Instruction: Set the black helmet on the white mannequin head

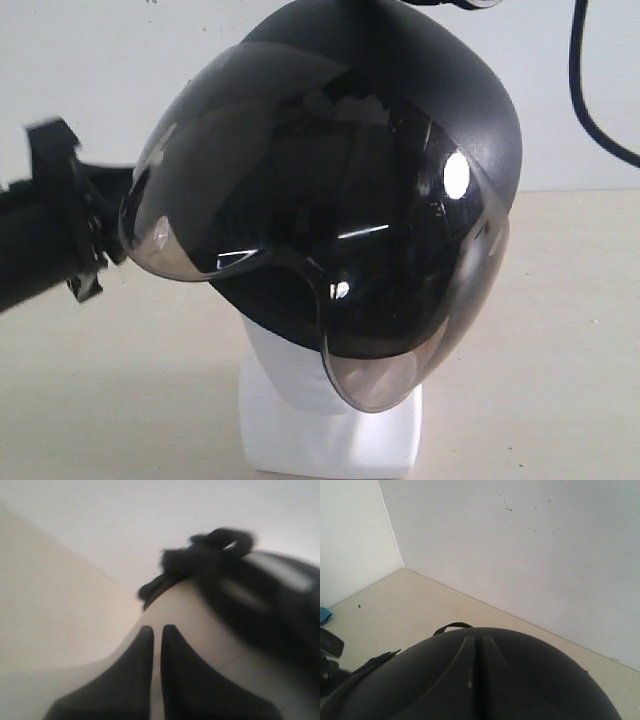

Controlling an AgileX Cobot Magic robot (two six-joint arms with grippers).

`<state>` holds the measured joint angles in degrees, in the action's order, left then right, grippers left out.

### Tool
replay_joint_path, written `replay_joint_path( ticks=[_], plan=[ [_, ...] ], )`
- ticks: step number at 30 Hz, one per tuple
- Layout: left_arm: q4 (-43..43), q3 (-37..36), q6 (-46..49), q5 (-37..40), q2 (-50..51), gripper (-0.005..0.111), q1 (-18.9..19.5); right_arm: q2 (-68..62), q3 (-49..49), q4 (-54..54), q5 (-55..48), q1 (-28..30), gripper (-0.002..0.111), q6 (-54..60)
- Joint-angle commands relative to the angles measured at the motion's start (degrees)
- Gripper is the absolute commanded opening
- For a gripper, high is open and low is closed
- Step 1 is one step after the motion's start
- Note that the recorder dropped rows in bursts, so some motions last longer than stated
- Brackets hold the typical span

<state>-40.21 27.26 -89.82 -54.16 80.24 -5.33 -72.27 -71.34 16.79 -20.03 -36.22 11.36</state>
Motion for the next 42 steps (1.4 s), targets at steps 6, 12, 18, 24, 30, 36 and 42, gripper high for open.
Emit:
replay_joint_path(
  ticks=[6, 12, 18, 24, 30, 36, 42],
  plan=[
    [-6.3, -0.9, 3.0, 11.3, 0.1, 0.004, -0.4, -1.0, 0.7, -0.4, -6.0, -0.3, 0.000, -0.5],
    [-8.0, -0.9, 6.2, 12.8, -3.3, 0.004, 2.9, -1.0, 0.7, -0.6, -6.3, -0.3, 0.000, -0.4],
    [-20.9, 0.2, 10.2, 12.8, -10.7, 0.004, 11.4, -1.0, 0.7, -0.6, -6.2, -0.3, 0.000, -0.3],
    [-31.5, 8.9, 2.9, 11.8, -15.6, 0.005, 15.8, -1.0, 0.7, -0.8, -6.2, -0.3, 0.000, -0.2],
    [-50.2, 22.9, -14.9, 9.9, -14.4, 0.041, 15.8, -1.0, 0.7, -0.8, -6.2, -0.3, 0.000, -0.2],
    [-59.0, 32.5, -30.6, 4.4, -9.6, 0.054, 15.8, -1.0, 0.7, -0.8, -6.2, -0.3, 0.000, 0.0],
    [-59.3, 34.6, -30.6, -3.1, -3.9, 0.034, 15.8, -1.0, 0.7, -0.8, -6.2, -0.3, 0.000, 0.0]
  ],
)
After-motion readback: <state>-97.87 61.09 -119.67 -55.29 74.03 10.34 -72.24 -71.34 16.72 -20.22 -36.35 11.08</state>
